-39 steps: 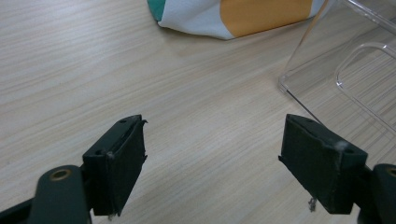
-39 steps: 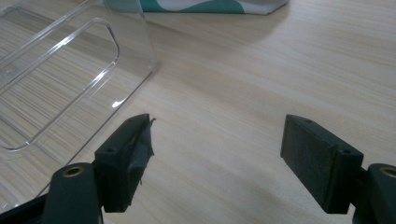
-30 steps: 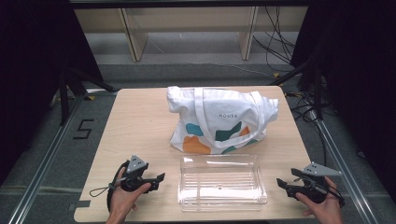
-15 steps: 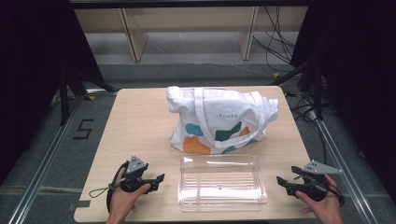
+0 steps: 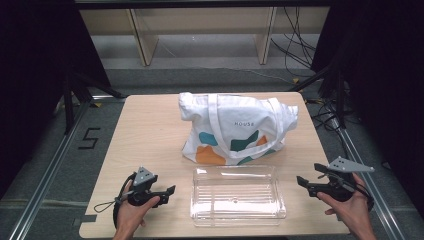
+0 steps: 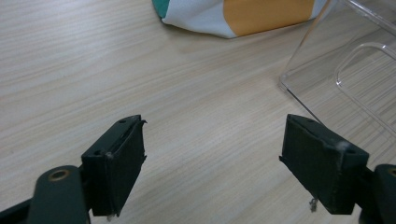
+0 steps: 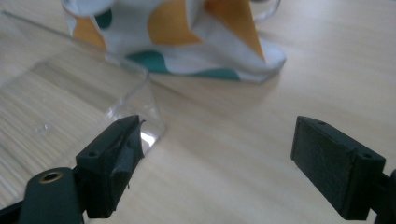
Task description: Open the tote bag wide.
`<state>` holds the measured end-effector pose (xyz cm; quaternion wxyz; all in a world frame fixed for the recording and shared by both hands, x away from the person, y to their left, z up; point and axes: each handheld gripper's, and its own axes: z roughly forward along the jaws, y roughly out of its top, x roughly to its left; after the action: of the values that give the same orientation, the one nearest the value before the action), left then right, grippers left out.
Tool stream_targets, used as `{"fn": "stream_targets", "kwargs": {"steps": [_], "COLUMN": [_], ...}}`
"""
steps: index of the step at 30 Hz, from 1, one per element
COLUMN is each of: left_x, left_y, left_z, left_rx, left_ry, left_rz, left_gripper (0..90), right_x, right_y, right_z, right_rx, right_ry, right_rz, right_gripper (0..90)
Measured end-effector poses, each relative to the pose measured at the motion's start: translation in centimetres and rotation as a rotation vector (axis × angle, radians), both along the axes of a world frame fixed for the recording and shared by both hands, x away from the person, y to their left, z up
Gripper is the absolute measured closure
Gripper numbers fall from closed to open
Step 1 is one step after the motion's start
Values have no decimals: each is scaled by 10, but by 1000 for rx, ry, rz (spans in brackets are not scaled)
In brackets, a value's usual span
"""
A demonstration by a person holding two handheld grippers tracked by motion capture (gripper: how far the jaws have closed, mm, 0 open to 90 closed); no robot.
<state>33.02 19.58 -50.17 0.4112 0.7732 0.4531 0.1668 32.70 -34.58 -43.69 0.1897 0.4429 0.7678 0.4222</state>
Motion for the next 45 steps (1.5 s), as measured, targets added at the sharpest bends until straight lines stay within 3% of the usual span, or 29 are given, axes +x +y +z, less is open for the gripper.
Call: {"fn": "stream_targets", "kwargs": {"steps": [3, 4, 6, 7, 9, 12, 13, 20, 22, 23, 27, 34, 36, 38, 40, 41, 42, 43, 45], "left_x": [-1, 0, -1, -1, 0, 0, 0, 0, 1, 1, 1, 2, 1, 1, 1, 1, 1, 0, 1], "left_y": [0, 1, 0, -1, 1, 1, 1, 0, 3, 3, 2, 3, 2, 2, 2, 2, 2, 0, 2], "left_z": [0, 1, 0, -1, -1, -1, -1, -2, -2, -2, -2, -2, -2, -2, -2, -2, -2, -3, -2], "left_rx": [3, 30, 16, 4, 20, 17, 15, -1, 24, 17, 23, 25, 23, 24, 23, 22, 22, 0, 22], "left_ry": [9, 0, 13, 11, 18, 9, 11, 16, 18, 11, 14, 8, 15, 14, 13, 10, 11, 12, 18], "left_rz": [-12, -34, -26, -18, -22, -21, -20, -2, -28, -24, -30, -38, -36, -36, -35, -34, -35, -11, -33], "left_gripper": [208, 208, 208, 208, 208, 208, 208, 210, 211, 213, 219, 226, 229, 230, 230, 231, 231, 231, 231], "right_x": [8, 10, 12, 15, 19, 24, 30, 60, 63, 71, 81, 100, 106, 106, 105, 104, 100, 96, 90], "right_y": [5, 9, 11, 13, 17, 22, 27, 47, 50, 57, 63, 72, 74, 75, 77, 77, 78, 78, 78], "right_z": [17, 26, 32, 41, 49, 57, 66, 90, 92, 98, 107, 115, 112, 112, 111, 112, 112, 112, 113], "right_rx": [-1, 5, 12, -1, 25, 31, 17, 8, 15, 15, -6, -23, -23, -26, -34, -63, -73, -80, -97], "right_ry": [-45, -40, -40, -62, -75, -94, -105, -101, -103, -125, -137, -83, -93, -93, -65, -80, -97, -107, -127], "right_rz": [26, 21, 26, 26, 33, 32, 49, 76, 76, 75, 82, 89, 103, 108, 122, 125, 131, 134, 156], "right_gripper": [172, 173, 176, 184, 198, 215, 228, 279, 286, 291, 307, 368, 489, 527, 643, 683, 786, 824, 851]}}
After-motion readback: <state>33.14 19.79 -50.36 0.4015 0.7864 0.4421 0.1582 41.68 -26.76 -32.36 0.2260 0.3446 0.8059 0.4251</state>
